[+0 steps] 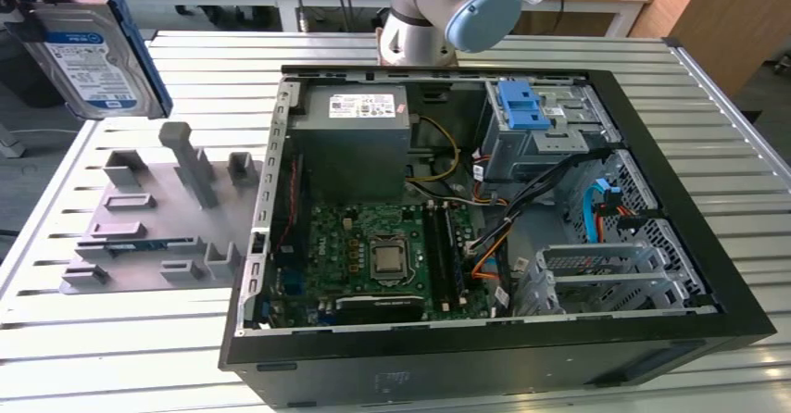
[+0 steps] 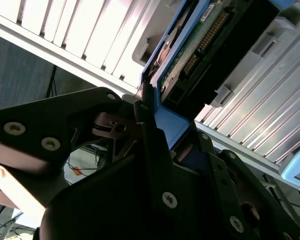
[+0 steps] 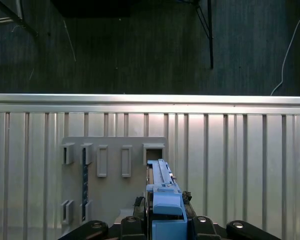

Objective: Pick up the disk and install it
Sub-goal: 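Pick up the disk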

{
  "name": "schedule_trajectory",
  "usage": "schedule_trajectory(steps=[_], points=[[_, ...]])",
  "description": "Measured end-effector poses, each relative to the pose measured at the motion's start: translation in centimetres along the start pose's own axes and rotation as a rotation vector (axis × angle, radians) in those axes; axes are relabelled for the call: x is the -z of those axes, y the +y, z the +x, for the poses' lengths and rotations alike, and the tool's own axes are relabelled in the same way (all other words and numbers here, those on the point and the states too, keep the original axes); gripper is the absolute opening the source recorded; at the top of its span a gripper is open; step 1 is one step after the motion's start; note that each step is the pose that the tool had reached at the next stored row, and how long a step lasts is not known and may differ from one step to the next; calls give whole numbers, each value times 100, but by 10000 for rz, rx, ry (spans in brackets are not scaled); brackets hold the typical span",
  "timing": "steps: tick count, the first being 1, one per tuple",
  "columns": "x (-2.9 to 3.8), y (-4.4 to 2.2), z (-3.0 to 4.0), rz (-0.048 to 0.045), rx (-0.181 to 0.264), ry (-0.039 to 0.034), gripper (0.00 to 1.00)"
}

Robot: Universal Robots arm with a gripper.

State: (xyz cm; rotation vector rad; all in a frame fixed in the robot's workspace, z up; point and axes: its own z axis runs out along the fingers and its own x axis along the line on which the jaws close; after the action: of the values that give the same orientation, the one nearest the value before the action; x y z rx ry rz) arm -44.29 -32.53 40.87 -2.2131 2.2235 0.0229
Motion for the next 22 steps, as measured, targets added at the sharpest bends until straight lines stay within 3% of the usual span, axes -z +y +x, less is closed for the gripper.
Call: schedule_trajectory(steps=[22], points=[[199,1,-3,0,1,0,36]])
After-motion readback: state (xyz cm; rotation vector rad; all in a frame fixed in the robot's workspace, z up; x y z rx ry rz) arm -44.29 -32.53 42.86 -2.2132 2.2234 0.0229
